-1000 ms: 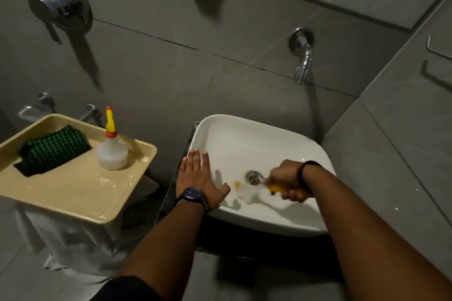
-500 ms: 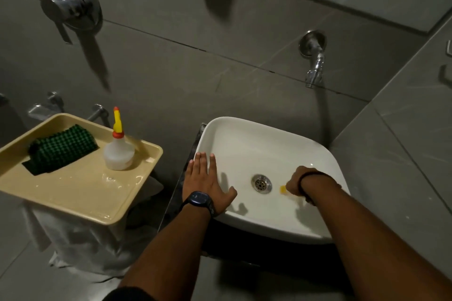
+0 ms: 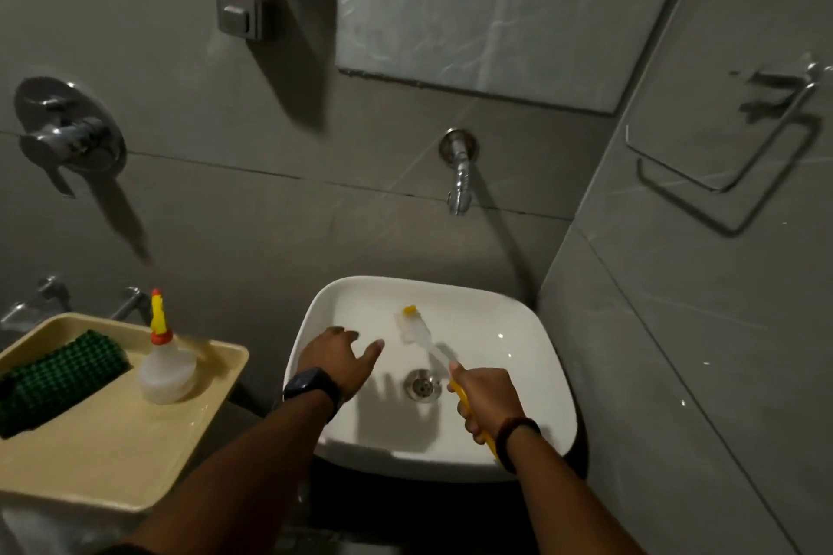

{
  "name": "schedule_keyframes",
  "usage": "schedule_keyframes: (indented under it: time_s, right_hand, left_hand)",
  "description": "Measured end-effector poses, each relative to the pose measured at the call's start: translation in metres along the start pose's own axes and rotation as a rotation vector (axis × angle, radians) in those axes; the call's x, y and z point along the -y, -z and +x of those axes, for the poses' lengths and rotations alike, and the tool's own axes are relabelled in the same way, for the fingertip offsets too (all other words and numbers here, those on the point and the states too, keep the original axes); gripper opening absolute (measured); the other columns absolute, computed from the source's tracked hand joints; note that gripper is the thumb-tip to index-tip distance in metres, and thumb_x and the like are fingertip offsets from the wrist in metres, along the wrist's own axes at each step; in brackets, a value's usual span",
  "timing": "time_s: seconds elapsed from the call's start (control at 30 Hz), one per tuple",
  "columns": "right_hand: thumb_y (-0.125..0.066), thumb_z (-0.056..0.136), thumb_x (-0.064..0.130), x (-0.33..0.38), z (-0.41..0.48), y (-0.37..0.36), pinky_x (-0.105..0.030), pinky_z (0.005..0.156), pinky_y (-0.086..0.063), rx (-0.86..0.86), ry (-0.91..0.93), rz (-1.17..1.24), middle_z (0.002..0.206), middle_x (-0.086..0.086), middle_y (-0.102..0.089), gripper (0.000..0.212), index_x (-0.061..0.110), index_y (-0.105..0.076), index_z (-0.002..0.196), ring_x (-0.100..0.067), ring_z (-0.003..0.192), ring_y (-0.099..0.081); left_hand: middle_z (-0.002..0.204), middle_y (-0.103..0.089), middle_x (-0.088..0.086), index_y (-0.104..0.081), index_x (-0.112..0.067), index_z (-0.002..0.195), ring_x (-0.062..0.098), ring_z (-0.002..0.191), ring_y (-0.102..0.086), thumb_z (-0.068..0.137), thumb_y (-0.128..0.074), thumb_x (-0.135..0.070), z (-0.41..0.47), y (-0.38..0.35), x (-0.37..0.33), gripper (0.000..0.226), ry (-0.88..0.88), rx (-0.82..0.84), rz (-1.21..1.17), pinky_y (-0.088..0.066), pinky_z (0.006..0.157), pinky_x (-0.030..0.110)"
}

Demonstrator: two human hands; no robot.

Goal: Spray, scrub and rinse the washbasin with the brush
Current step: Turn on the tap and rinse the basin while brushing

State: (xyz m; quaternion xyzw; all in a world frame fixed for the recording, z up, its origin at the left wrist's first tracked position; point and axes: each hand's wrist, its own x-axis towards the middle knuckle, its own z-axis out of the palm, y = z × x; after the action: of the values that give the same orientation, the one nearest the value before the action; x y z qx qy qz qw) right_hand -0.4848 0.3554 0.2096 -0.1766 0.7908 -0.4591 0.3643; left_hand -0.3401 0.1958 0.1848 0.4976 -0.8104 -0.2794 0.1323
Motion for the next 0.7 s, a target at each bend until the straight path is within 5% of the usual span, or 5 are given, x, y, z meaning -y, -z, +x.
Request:
schedule_keyframes:
  time_s: [0.13, 0.23, 0.37, 0.6, 0.7]
  right_hand:
    - [-0.055, 0.091, 0.04, 0.013, 0.009, 0.017, -0.019, 0.036, -0.029, -0.094, 0.087, 0.171, 0.044, -0.005, -0.048, 0.042, 0.002, -0.068, 0.08, -0.015, 0.033, -0.036]
    - [-0.053, 0.092, 0.041, 0.016, 0.02, 0.029, -0.022, 0.035, -0.03, -0.124, 0.127, 0.251, 0.042, -0.004, -0.047, 0.044, 0.002, -0.068, 0.081, -0.016, 0.034, -0.037]
    - [-0.047, 0.095, 0.042, 0.016, 0.035, 0.045, -0.022, 0.036, -0.03, -0.096, 0.127, 0.28, 0.042, -0.005, -0.043, 0.047, 0.002, -0.068, 0.084, -0.016, 0.035, -0.035]
    - [-0.043, 0.097, 0.04, 0.017, 0.056, 0.054, -0.022, 0.034, -0.033, -0.091, 0.089, 0.276, 0.042, -0.006, -0.045, 0.047, 0.001, -0.068, 0.086, -0.016, 0.034, -0.038]
    - [-0.041, 0.097, 0.041, 0.017, 0.062, 0.053, -0.02, 0.037, -0.035, -0.087, 0.056, 0.3, 0.042, -0.007, -0.045, 0.048, 0.0, -0.066, 0.089, -0.016, 0.034, -0.038]
  left_hand:
    - [0.118, -0.067, 0.008, -0.065, -0.01, 0.116, 0.023, 0.109, -0.061, 0.087, -0.061, -0.045, 0.04, 0.031, -0.08, 0.046, -0.099, 0.002, -0.53, -0.046, 0.09, 0.031]
    - [0.124, -0.062, 0.011, -0.059, -0.007, 0.124, 0.018, 0.109, -0.057, 0.09, -0.059, -0.038, 0.075, 0.047, -0.134, 0.046, -0.169, 0.05, -0.761, -0.043, 0.091, 0.03]
    - [0.135, -0.055, 0.011, -0.056, -0.009, 0.128, 0.022, 0.118, -0.05, 0.096, -0.047, -0.038, 0.12, 0.053, -0.163, 0.044, -0.165, 0.156, -0.788, -0.037, 0.104, 0.037]
    - [0.076, -0.062, -0.008, -0.071, -0.01, 0.096, 0.009, 0.069, -0.043, 0.098, -0.04, -0.037, 0.149, 0.041, -0.165, 0.041, -0.174, 0.289, -0.989, -0.036, 0.067, 0.024]
    - [0.085, -0.057, 0.001, -0.07, -0.01, 0.101, 0.013, 0.072, -0.037, 0.1, -0.034, -0.04, 0.155, 0.04, -0.162, 0.047, -0.192, 0.388, -0.992, -0.032, 0.067, 0.029]
